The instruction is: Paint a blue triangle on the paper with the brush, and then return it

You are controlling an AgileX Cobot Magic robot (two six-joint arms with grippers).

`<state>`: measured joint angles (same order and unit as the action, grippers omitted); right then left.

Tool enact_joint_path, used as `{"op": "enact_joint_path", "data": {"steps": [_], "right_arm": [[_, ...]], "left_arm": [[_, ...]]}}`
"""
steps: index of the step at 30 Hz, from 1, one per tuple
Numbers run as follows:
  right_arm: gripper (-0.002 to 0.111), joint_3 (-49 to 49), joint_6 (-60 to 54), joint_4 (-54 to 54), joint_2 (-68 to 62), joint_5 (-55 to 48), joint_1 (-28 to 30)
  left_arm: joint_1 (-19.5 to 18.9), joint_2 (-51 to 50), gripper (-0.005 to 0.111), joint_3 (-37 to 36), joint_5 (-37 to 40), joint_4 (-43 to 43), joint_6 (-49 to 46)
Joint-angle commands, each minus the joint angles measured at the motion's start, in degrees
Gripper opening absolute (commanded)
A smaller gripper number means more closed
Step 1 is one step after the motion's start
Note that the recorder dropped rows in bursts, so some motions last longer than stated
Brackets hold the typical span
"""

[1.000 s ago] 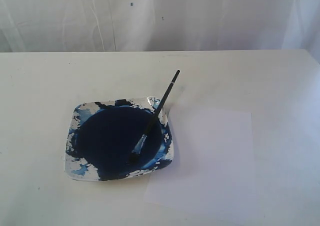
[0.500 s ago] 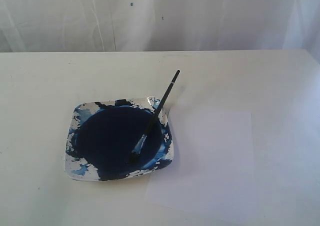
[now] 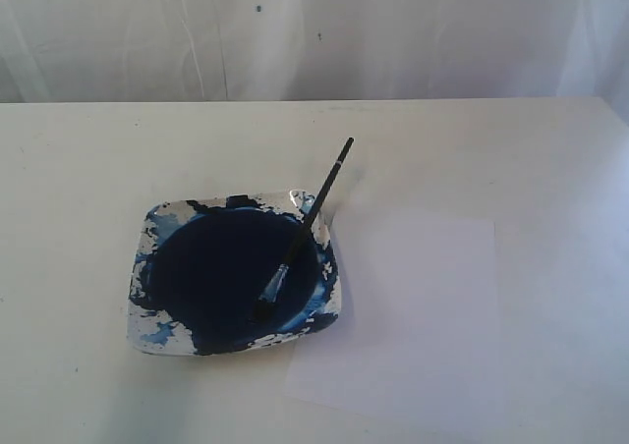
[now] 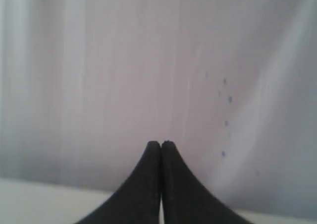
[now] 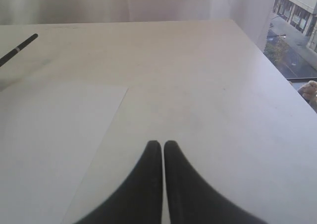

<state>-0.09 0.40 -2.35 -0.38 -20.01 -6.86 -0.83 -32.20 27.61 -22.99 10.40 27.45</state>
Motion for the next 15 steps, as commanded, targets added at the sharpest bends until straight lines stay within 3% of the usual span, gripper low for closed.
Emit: {"op": "enact_joint_path", "data": {"steps": [1,4,7,10,15], "right_arm": [[0.003,0.1,-0.4,-0.2,0.4,0.0,-0.1],[0.003,0.1,-0.4,-0.2,0.4,0.0,-0.1],[0.003,0.1,-0.4,-0.2,0.4,0.0,-0.1],[0.003,0.1,-0.4,-0.2,0.4,0.0,-0.1],[0.003,0.1,-0.4,-0.2,0.4,0.0,-0.1]], "left_arm": [[0.4,-14.1,0.000,2.3,-3.9,44.2,47.0],[0.4,-25.4,0.000,4.7,-24.9,73.8,67.8],[2.3,-34.6,0.000,6.0,-38.9,80.1,69.7],[3.4,-40.4,0.000,6.0,-40.9,80.5,66.5],[3.8,-44.9,0.000,6.0,-35.7,80.5,63.5]]}}
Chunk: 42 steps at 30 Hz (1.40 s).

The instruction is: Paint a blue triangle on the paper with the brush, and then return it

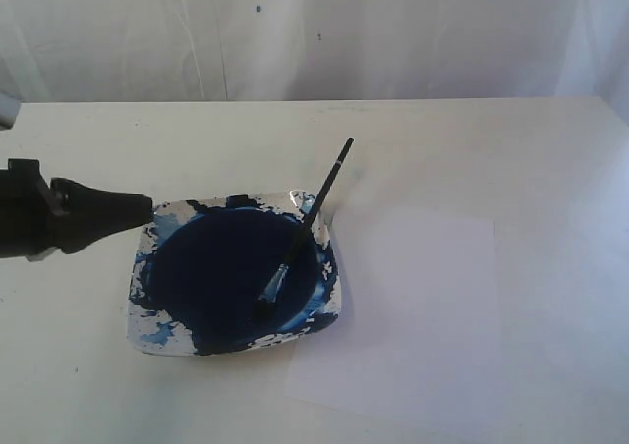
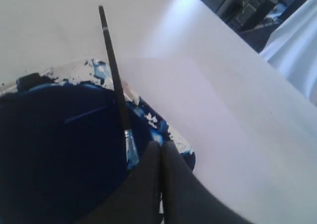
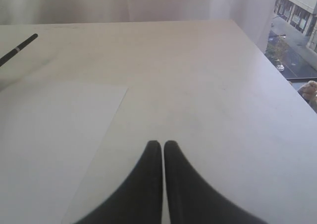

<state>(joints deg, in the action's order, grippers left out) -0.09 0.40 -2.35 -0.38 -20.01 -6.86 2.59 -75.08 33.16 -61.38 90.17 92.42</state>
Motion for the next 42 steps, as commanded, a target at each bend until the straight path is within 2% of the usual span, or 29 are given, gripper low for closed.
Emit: {"op": "enact_joint_path", "data": {"steps": [1,4,7,11,30,42], "right_arm": [[0.003,0.1,-0.4,-0.2,0.4,0.0,-0.1],[0.003,0.1,-0.4,-0.2,0.4,0.0,-0.1],[0.003,0.1,-0.4,-0.2,0.4,0.0,-0.1],[0.003,0.1,0.4,-0.2,0.4,0.1,-0.1],[0.003,0.1,0.9,-0.2,0.4,0.1,-0.1],[0.003,0.1,0.9,-0.2,0.4,0.1,-0.1]], "left_arm": [[0.3,-3.0,0.000,0.4,6.8,0.7,-1.4],[0.3,-4.4,0.000,0.4,13.4,0.7,0.2],[0.3,-5.5,0.000,0.4,8.9,-0.4,3.3],[0.4,-5.5,0.000,0.4,5.4,-4.6,-5.7],[0.4,-5.5,0.000,0.4,5.7,-6.8,-6.5],[0.4,-5.5,0.000,0.4,5.5,-5.3,-7.5]]}}
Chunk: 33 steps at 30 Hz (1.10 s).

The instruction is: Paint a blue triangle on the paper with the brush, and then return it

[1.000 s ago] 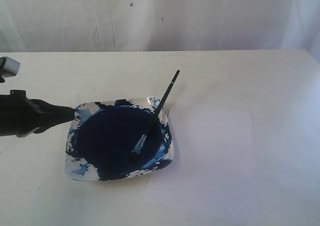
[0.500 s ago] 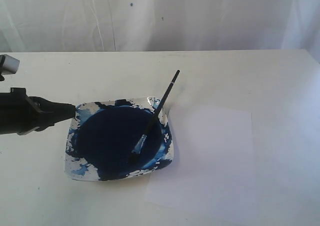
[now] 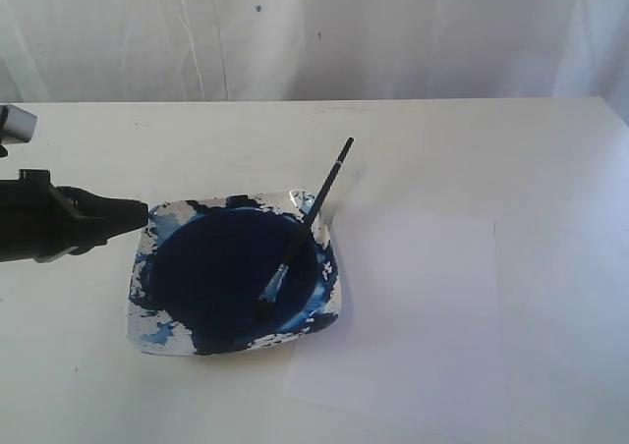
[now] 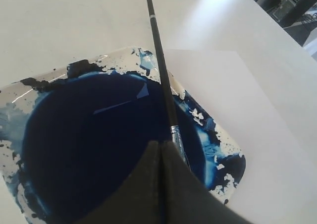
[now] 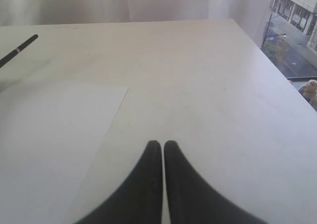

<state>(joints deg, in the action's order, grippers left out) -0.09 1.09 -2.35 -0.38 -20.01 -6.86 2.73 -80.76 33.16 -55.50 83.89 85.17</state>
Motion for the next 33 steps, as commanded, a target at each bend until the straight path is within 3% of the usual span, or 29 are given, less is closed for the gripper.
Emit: {"op": "enact_joint_path", "data": {"steps": [1,4,7,10,12,16,23,33], "right_arm": [[0.003,0.1,0.2,-0.2,0.4,0.1,-0.1],[0.003,0.1,-2.2,-1.5,0.4,1.4,-0.1],[0.003,0.1,-2.2,3.8,0.4,5.8,-0.1],[0.003,0.1,-1.1,5.6,0.4,20.8,-0.1],[0.003,0.1,4.8,8.4,0.4,34.2,-0.1],[0.003,0.1,14.1,5.0,0.4,51.7,-0.1],[0.003,-2.6,28.9,-20.6,-6.9,50.4,-0.1],[0.003,-20.6,59.2,-24.6,-45.5,38.1,-0.1]], "left_arm": [[0.3,0.1,0.000,0.4,-0.3,1.0,-0.2],[0.3,0.1,0.000,0.4,-0.3,0.9,-0.2],[0.3,0.1,0.000,0.4,-0.3,-0.5,-0.2],[0.3,0.1,0.000,0.4,-0.4,-1.2,-0.2],[0.3,0.1,0.000,0.4,-0.4,-1.1,-0.2],[0.3,0.1,0.000,0.4,-0.4,-1.2,-0.2],[0.3,0.1,0.000,0.4,-0.4,-1.2,-0.2],[0.3,0.1,0.000,0.4,-0.3,-0.7,-0.2]]}}
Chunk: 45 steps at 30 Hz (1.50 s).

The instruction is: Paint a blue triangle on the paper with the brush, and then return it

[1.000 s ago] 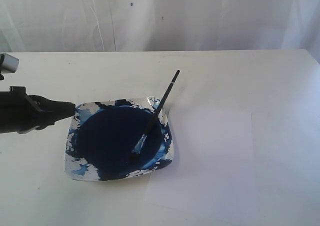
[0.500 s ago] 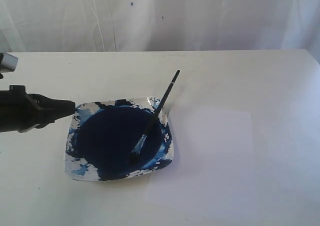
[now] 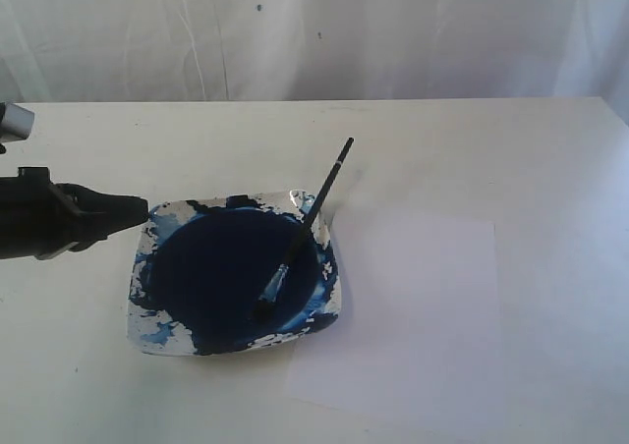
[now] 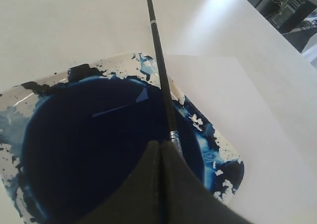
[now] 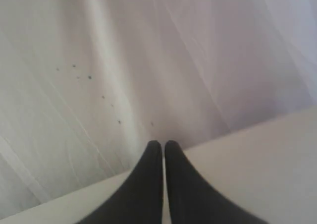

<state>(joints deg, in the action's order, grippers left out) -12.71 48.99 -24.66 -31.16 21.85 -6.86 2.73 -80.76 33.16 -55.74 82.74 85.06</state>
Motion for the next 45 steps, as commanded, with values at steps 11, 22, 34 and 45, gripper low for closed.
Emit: {"op": "enact_joint_path", "data": {"steps": [11,22,34,45], "right_arm": [[0.003,-29.7,54.6,-42.3,-52.7,9.4,0.2],[0.003,-37.2,66.2,-56.7,-76.8,36.8,12.6],[0.003,-37.4,58.8,-61.1,-82.2,34.8,16.6],[0.003,-38.2,46.2,-51.5,-90.2,33.6,16.4]], "left_arm": [[0.3,0.1,0.000,0.4,-0.3,-0.2,-0.1],[0.3,0.1,0.000,0.4,-1.3,-0.8,-0.1],[0.3,0.1,0.000,0.4,-1.6,-1.8,-0.1],[0.3,0.1,0.000,0.4,-1.5,-1.8,-1.6]]}}
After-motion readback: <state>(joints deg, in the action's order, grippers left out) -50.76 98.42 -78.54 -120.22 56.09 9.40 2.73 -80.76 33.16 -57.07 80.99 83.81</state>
